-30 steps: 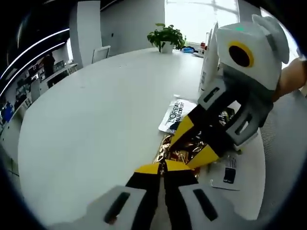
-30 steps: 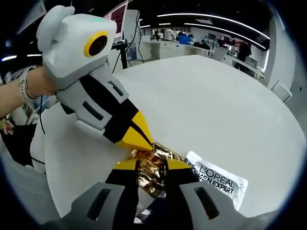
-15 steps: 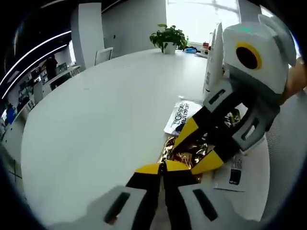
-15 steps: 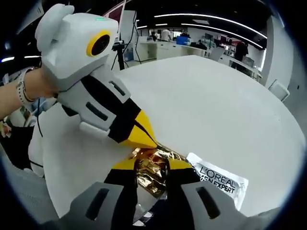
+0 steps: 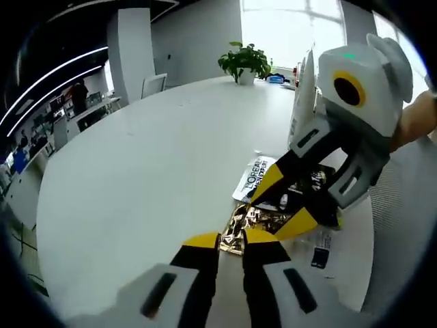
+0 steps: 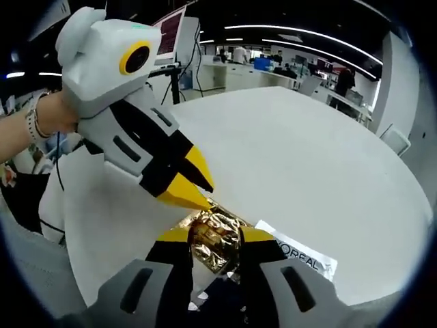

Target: Arrange the skincare products in the storage area until every visible bottle or jar stands upright without overlapping.

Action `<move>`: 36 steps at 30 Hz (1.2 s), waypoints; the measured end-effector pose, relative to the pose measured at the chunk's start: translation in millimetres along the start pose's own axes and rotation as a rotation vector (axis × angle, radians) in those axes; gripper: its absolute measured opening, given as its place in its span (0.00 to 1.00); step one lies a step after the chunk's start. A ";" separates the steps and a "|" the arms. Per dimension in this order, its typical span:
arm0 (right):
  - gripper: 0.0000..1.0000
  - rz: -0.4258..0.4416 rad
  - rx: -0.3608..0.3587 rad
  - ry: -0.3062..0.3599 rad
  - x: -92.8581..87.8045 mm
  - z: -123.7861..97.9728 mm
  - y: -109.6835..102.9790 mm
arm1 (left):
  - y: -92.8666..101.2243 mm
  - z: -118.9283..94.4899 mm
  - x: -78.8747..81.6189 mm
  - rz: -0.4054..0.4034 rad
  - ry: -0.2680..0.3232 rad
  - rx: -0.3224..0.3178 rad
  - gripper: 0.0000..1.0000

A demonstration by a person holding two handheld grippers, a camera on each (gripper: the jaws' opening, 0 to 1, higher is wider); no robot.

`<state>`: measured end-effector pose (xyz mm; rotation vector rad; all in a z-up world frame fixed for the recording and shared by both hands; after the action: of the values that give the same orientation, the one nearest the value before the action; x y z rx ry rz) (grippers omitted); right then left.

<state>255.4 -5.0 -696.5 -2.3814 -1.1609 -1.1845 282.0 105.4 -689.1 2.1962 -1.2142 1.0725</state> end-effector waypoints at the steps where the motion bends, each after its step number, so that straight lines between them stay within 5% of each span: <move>1: 0.26 0.000 -0.001 0.001 0.6 -2.6 -0.7 | 3.3 -3.8 2.0 -0.005 0.003 0.001 0.17; 17: 0.29 -0.057 -0.024 0.072 15.8 -62.6 -3.7 | 40.0 -34.6 19.9 -0.086 0.057 0.037 0.24; 36: 0.41 -0.062 -0.028 0.180 8.7 -136.4 -2.1 | 88.4 -67.6 41.0 -0.095 0.089 0.113 0.37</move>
<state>179.8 -69.3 -602.5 -2.2184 -1.1732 -1.4111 191.9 80.7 -616.1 2.2394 -1.0230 1.2130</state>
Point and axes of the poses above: the point that each gripper's makers call its tool centre point, and the gripper's own axes: z roughly forward along the fingers, y roughly to its right, x roughly out of its top, the point moved 7 cm from there along -z, roughly backward along the fingers, and after that the axes turned 3 degrees about -x, right-handed, at the moved point
